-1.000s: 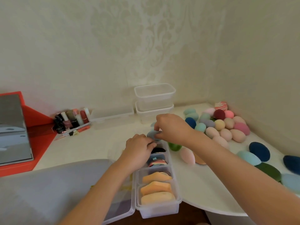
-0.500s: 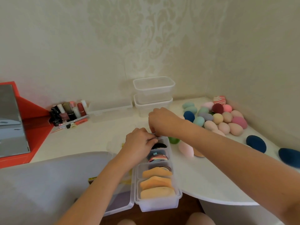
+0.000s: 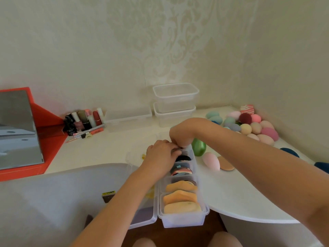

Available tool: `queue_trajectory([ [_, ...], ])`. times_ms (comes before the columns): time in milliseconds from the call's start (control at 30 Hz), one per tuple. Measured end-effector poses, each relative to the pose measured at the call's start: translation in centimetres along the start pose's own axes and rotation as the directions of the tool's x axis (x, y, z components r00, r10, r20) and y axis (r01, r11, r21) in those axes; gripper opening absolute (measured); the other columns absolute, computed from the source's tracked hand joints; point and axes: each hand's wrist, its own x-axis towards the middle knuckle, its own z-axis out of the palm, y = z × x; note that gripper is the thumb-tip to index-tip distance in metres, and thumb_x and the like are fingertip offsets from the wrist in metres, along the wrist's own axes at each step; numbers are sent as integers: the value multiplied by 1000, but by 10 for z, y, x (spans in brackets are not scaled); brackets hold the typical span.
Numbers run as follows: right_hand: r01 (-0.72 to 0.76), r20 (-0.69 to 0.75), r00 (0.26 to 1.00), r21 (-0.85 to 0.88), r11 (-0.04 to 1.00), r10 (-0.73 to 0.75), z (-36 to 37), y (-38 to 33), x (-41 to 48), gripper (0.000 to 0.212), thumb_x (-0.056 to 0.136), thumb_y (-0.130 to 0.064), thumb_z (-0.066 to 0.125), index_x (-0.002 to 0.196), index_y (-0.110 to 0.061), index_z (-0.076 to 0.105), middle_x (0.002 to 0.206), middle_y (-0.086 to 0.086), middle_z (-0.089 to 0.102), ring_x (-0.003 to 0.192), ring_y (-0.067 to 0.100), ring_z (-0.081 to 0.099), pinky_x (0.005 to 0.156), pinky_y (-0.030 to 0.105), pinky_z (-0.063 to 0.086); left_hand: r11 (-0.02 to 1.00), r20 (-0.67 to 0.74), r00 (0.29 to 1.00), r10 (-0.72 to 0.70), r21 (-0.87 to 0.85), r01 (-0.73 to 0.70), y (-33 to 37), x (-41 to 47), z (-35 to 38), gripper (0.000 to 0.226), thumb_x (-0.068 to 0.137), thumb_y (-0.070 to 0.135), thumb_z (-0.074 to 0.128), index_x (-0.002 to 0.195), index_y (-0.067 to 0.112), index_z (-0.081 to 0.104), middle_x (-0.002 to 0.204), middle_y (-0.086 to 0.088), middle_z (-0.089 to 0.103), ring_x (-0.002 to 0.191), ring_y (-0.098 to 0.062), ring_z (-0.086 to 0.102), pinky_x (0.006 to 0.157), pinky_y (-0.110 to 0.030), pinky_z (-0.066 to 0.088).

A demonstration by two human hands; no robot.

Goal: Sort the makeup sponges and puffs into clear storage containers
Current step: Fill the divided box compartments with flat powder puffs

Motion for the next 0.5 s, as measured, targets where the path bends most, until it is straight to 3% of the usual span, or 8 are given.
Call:
queue_trajectory([
  [100,-14,-49,999,98,995,19,5,7,-4,19,90,-7,50,75,-5,61,62,2,45,52,13,34,46,20,28,999,-22,1000,11,-37,-12,-1,0,1,29,95,30,49,118,22,65,116,-6,65,111,-24,53,94,-42,42],
  [200,15,-205,978,260,965,41,18,13,-11,20,86,-10,58,97,-7,74,73,8,60,56,13,41,47,17,30,999,-35,999,15,-40,-17,1,0,0,30,95,29,50,119,19,63,118,-6,65,110,-24,54,94,-40,43],
  [333,134,-371,927,471,872,58,29,21,-27,18,86,-16,63,99,-17,76,80,-7,69,65,6,53,52,7,36,1000,-29,999,14,-10,-14,4,-2,-3,34,96,30,48,125,15,57,121,-8,61,113,-25,52,95,-40,42],
  [400,193,-455,885,555,809,102,29,26,-39,17,85,-17,65,99,-19,75,79,-17,64,68,0,55,58,4,41,1000,-26,1000,16,-5,-16,4,-2,-3,34,96,30,47,126,17,55,122,-8,60,114,-24,51,96,-39,42],
  [500,275,-538,818,677,683,204,26,36,-67,12,84,-19,69,94,-21,75,82,-17,66,76,-3,59,70,7,46,999,-55,998,14,-34,-16,5,-5,-4,31,96,30,48,125,20,53,119,-7,59,113,-23,51,96,-39,42],
])
